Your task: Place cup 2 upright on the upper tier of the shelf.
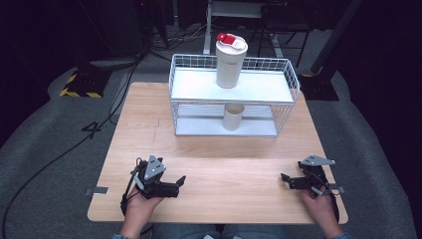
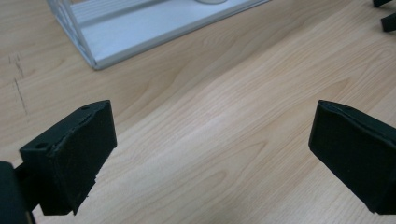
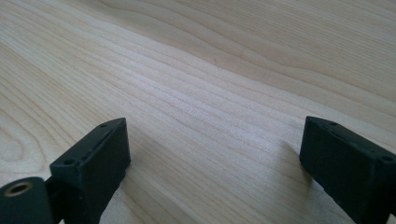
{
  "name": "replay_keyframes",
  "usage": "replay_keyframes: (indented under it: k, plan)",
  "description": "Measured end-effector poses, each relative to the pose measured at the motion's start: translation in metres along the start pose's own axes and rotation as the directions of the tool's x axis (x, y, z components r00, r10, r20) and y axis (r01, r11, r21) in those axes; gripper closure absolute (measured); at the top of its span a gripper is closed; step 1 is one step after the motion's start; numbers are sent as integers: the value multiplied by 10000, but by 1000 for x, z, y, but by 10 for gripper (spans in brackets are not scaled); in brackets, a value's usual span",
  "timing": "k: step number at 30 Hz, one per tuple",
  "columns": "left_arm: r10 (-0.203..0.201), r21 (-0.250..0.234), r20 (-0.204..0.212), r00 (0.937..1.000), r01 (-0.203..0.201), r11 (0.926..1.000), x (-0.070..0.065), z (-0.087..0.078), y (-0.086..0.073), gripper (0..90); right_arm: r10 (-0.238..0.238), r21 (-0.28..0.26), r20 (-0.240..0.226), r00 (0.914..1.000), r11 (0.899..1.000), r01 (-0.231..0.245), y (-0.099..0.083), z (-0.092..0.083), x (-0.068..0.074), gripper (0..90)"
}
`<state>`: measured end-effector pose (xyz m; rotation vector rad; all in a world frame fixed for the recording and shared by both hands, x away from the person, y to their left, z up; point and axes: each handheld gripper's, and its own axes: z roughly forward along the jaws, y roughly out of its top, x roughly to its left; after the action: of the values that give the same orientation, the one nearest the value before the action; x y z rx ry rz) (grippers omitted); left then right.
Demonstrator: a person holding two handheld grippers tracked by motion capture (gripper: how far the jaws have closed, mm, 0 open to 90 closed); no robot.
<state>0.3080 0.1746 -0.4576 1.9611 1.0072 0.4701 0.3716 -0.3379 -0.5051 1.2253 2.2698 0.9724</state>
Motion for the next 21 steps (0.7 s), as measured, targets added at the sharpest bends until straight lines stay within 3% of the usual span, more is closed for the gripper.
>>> replay_keyframes:
  k: [7, 10, 14, 21]
  plan:
    - [-41, 315, 18, 10000, 40, 9995, 0, 9, -12, 14, 0, 0, 0, 10000, 10000, 0, 0, 0, 0, 89]
    - [154, 626, -36, 9999, -151, 9979, 0, 15, -17, 14, 0, 1, 2, 10000, 10000, 0, 0, 0, 0, 89]
    - [464, 1129, -36, 9989, -457, 9926, -2, 23, -23, 14, -1, 1, 1, 10000, 10000, 1, 0, 0, 0, 89]
    - [543, 1626, 68, 9985, -547, 9852, -2, 30, -28, 13, 0, 0, 2, 10000, 10000, 0, 0, 0, 0, 89]
